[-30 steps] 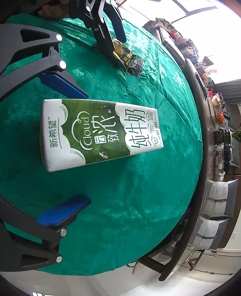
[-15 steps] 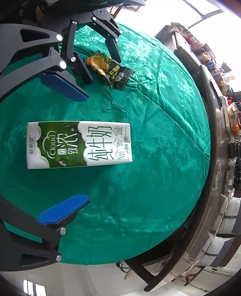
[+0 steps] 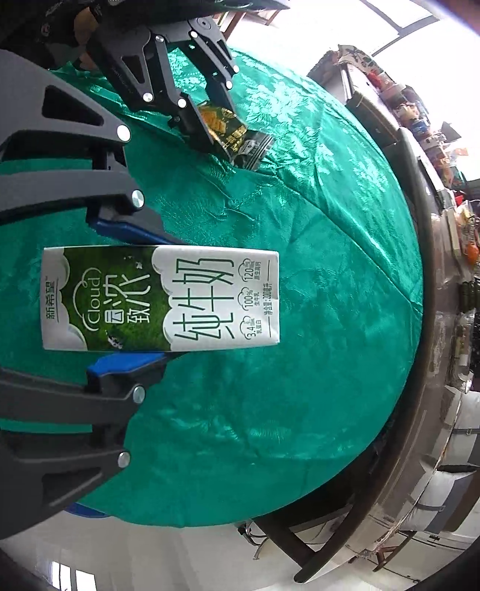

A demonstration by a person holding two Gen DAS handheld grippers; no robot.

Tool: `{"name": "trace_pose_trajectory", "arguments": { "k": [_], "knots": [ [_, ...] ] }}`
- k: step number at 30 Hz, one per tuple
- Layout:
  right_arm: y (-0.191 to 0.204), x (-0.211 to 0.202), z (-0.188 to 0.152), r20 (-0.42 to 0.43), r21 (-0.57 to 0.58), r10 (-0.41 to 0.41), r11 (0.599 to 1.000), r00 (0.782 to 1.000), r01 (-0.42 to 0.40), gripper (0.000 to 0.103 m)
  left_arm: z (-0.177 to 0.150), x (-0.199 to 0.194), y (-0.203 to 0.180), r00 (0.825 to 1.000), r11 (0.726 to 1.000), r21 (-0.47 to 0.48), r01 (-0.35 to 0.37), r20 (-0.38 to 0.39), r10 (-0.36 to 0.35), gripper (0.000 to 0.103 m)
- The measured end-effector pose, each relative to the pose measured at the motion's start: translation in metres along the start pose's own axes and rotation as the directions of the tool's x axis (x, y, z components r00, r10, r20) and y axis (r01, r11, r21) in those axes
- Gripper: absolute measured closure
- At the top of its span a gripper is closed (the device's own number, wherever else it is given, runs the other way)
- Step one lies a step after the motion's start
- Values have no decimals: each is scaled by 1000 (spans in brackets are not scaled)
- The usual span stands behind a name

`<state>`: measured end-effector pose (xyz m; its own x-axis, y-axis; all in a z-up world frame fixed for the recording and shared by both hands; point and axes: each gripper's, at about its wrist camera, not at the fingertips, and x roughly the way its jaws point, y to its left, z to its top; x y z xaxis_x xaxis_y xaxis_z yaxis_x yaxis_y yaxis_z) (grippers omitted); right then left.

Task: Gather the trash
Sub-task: 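Carry both items over the blue wastebasket and open both tools to drop them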

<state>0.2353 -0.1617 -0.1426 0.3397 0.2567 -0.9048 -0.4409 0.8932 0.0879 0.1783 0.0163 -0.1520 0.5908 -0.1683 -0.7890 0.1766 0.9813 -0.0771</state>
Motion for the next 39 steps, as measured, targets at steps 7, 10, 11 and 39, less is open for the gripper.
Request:
{"name": "trace_pose_trajectory", "arguments": {
  "k": [7, 10, 11, 39],
  "knots": [
    [-39, -37, -24, 88, 81, 53, 995, 995, -60, 55, 10, -10, -40, 996, 995, 40, 87, 2, -87, 66],
    [-71, -56, -41, 117, 141, 39, 988, 992, -56, 55, 20, -14, -71, 987, 985, 62, 158, -2, -158, 66],
    [-88, -65, -50, 128, 170, 25, 984, 991, -46, 55, 22, -15, -81, 984, 982, 73, 175, -3, -175, 66],
    [-385, -31, -250, 10, 711, -117, 699, 993, 75, 55, 41, 164, -447, 863, 857, 221, 467, -324, -387, 65]
  ]
}}
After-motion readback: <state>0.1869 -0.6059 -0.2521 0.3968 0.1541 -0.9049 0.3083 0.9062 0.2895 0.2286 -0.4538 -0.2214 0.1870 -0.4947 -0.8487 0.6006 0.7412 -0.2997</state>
